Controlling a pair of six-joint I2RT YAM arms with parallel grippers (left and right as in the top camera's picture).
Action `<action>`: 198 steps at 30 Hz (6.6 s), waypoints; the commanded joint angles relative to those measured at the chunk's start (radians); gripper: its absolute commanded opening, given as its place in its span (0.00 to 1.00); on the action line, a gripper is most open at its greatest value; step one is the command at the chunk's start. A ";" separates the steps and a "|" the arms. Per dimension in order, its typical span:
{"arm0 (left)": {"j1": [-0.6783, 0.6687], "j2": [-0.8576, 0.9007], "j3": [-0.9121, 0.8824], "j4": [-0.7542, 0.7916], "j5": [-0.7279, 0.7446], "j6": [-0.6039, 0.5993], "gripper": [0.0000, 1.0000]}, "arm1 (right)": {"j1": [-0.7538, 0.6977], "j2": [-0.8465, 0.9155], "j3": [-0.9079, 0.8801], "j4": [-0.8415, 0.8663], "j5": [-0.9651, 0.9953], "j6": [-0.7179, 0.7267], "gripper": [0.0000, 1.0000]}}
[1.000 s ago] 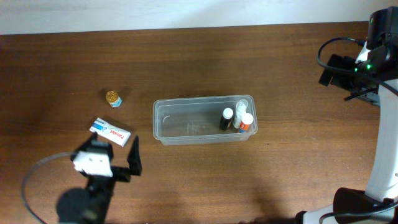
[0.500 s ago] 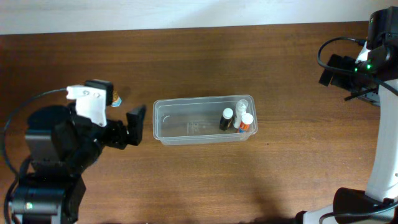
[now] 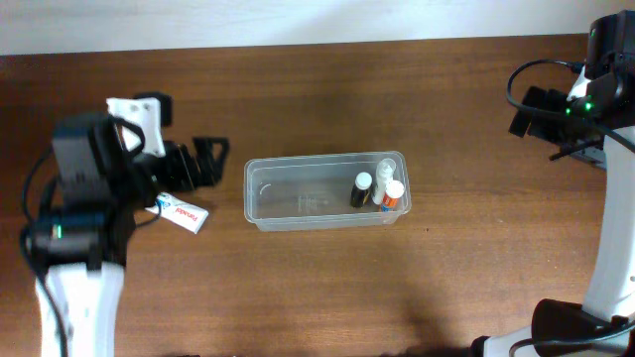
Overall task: Pack container
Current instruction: 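Lower left gripper over the white Panadol box, then close left gripper on the Panadol box and lift it, then carry Panadol box into the container and release it flat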
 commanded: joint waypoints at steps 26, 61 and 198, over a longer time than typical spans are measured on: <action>0.173 0.537 0.013 -0.027 -0.328 -0.196 0.99 | -0.004 0.002 0.008 0.001 0.012 0.009 0.98; 0.133 0.539 -0.240 0.217 -0.350 -0.412 0.99 | -0.004 0.002 0.008 0.001 0.012 0.009 0.98; -0.625 0.939 0.443 -0.324 -0.389 0.953 0.49 | -0.004 0.002 0.008 0.001 0.012 0.009 0.98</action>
